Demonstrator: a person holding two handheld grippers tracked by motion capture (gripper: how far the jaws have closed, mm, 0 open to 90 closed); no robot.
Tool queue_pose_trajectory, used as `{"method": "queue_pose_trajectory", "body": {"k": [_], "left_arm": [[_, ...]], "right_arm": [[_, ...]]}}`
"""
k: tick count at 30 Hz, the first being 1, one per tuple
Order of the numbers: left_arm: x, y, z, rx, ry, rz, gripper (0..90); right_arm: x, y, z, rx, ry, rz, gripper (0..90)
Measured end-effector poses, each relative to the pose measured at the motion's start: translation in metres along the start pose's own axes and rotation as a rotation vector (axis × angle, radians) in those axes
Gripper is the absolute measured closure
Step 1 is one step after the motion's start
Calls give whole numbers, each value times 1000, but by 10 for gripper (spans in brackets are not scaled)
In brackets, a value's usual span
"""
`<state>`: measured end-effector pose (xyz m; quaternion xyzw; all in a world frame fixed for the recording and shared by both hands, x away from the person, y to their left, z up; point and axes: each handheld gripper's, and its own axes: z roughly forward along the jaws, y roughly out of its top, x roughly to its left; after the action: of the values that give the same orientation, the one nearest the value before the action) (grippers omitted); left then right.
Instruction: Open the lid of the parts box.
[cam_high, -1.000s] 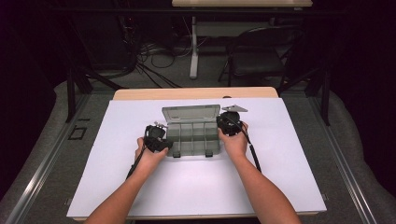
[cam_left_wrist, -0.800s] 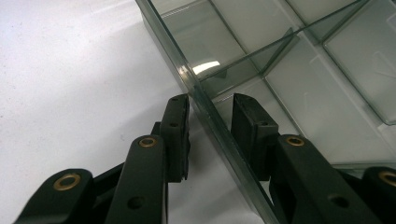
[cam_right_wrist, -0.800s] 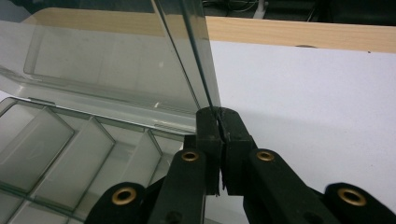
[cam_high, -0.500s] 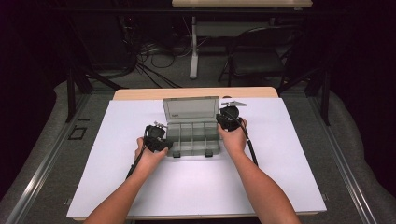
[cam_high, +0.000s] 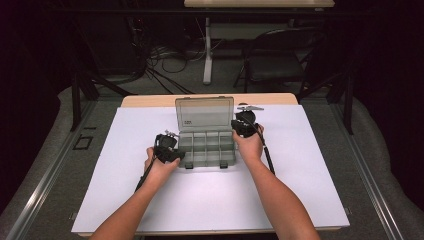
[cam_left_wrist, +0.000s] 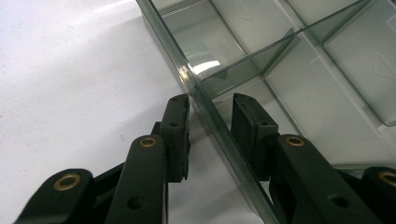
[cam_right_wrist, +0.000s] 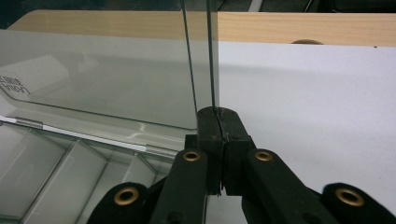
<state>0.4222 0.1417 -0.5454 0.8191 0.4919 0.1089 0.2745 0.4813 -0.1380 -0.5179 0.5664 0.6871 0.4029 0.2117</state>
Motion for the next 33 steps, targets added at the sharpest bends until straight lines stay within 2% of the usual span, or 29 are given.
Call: {"method": "queue_pose_trajectory", "body": {"k": [33], "left_arm": [[0,0,0,-3,1,-13,672]], "right_arm": [[-4,2,14,8,-7,42,899]]}}
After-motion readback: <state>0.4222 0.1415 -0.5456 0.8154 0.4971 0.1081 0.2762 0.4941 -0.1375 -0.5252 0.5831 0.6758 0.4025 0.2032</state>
